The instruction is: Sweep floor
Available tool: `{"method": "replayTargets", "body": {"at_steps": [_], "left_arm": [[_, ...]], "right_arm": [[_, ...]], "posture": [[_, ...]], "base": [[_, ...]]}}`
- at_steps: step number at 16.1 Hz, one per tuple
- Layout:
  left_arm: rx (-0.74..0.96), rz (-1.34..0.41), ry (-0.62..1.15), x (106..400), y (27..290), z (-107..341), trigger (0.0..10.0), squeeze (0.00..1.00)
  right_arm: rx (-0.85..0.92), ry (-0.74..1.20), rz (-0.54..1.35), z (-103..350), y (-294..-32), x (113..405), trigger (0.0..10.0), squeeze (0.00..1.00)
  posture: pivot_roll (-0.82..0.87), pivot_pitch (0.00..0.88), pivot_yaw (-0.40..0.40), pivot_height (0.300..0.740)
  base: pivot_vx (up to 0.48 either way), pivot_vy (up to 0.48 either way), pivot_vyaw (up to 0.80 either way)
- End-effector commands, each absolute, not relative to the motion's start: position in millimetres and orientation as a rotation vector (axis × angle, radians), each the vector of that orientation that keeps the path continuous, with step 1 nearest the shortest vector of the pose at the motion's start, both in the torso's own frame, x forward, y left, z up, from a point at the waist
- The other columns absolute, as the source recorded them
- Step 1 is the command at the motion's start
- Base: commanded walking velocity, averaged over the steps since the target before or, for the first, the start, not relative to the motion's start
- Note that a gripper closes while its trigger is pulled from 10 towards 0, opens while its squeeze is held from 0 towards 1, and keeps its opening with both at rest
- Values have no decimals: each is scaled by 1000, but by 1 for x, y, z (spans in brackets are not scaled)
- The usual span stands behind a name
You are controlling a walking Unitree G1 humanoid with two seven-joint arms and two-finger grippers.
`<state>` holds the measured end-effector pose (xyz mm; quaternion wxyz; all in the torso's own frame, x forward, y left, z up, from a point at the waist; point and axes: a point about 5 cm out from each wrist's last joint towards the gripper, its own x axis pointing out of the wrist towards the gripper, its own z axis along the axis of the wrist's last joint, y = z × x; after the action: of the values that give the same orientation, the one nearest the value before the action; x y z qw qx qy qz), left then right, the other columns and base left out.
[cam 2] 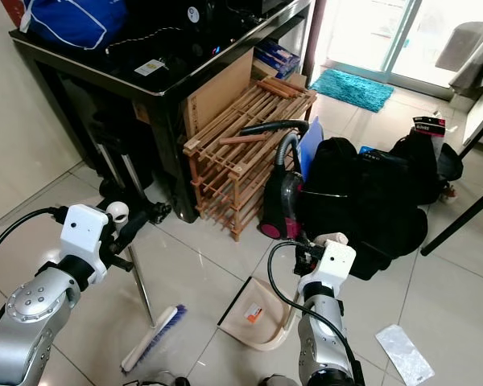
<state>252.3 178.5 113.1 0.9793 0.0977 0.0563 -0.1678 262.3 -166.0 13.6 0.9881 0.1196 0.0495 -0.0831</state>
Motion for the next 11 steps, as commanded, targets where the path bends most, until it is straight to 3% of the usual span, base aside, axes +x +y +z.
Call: {"method": "replayTargets", "body": {"at_steps": [1,11], "left_arm": [[213,-337,94,254,181,117,10000,0],[220,-344,89,253,180,117,10000,0]], "right_arm": [[240,90,-169,16,-165,265,0,0],[194,96,-122,16,-171,269,0,0]], "posture": [[81,76,51,740],[81,71,48,740]], "base": [[0,0,0],[0,0,0]]}}
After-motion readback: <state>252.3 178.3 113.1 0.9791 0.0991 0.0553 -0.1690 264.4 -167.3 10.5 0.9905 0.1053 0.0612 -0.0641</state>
